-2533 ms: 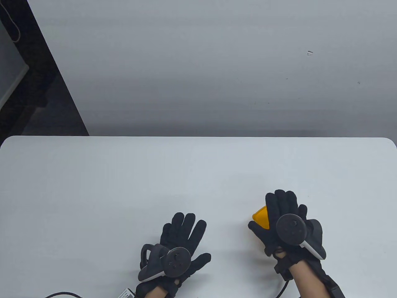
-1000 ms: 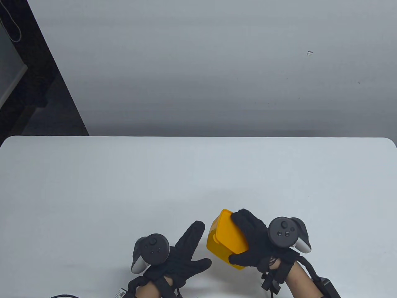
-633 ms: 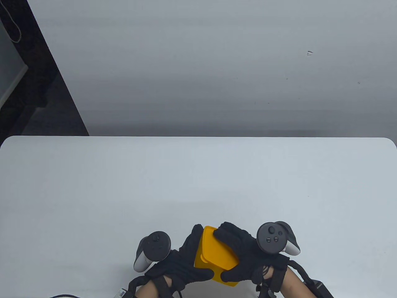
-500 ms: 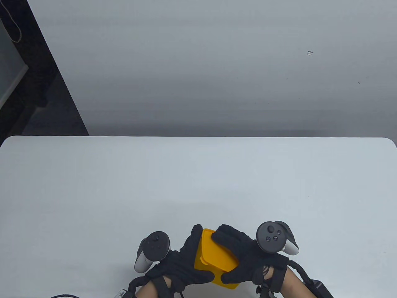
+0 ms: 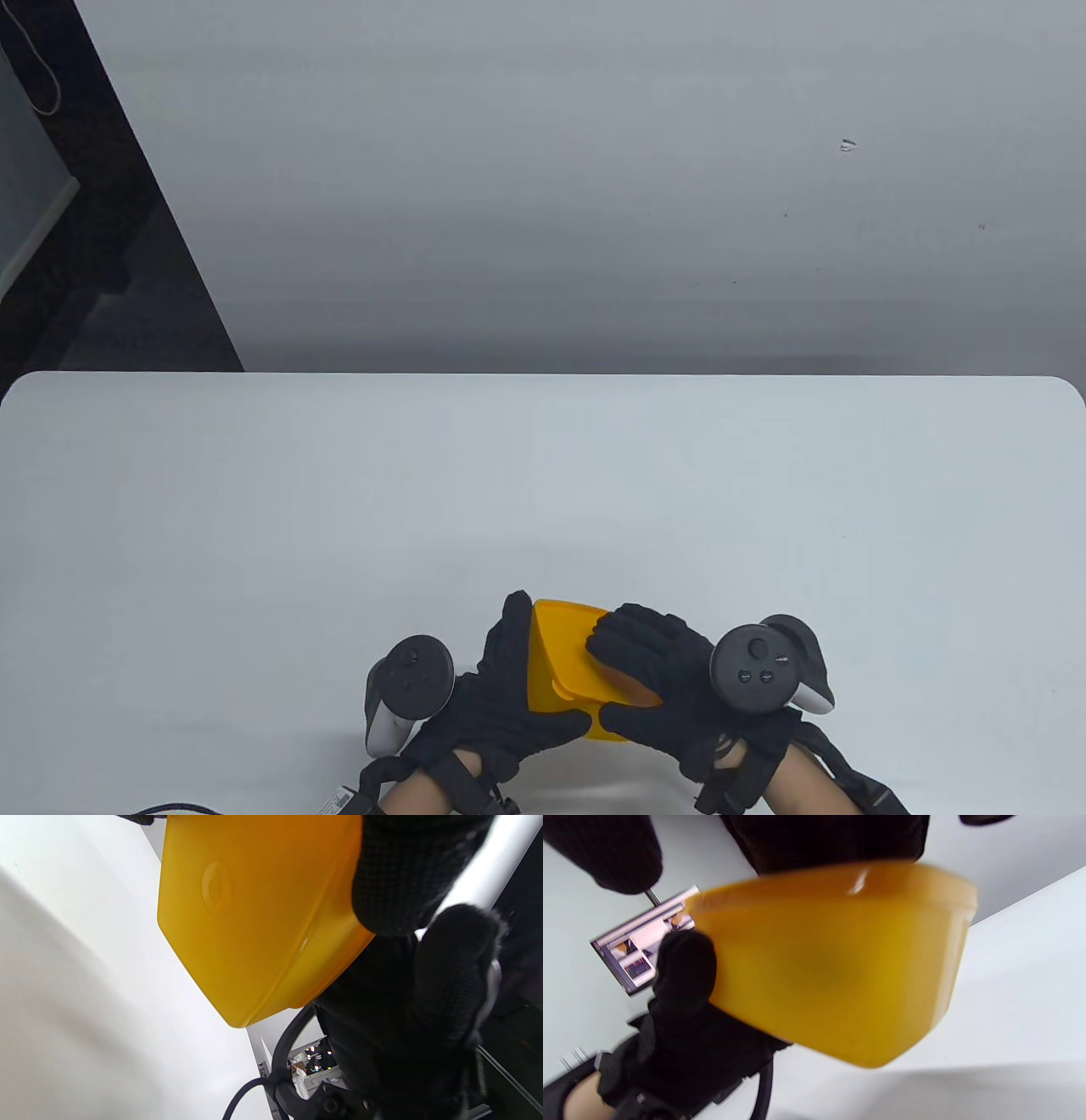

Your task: Remove lid from plastic food container

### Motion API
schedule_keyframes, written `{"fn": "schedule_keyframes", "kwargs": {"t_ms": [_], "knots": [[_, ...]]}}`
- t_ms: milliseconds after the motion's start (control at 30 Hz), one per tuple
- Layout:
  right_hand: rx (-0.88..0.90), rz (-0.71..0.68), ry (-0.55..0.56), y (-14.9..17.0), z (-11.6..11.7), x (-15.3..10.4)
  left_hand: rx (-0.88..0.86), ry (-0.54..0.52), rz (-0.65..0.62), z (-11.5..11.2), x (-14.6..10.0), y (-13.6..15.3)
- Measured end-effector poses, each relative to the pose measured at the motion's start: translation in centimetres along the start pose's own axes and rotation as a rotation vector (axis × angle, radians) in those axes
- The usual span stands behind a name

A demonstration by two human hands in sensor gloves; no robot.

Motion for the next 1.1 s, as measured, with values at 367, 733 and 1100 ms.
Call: {"fn": "schedule_keyframes", "kwargs": {"t_ms": [367,733,1100], "knots": [[-0.338,-0.006,0.169,-2.9,1.5,1.1,0.285,-0.046,0.059,-0.9,-0.1,-0.4],[-0.405,-0.080,0.166,-4.0,1.8,1.1,0.409,-0.036,0.061,-1.2,-0.1,-0.5],[-0.274,-0.055,0.114,-3.1,1.5,1.0,0.432,0.000,0.048,-1.4,-0.2,-0.6]]}}
Point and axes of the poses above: the tracker on the back of each hand, its own y axis roughly to the little-finger side, its own x axis roughly from the wrist to the fingertips, z = x × y, the point moved 3 cm from there along x, roughly from the wrist to the fingertips, and after that the axes turned 5 degrees about -x, right-handed, at the moved point
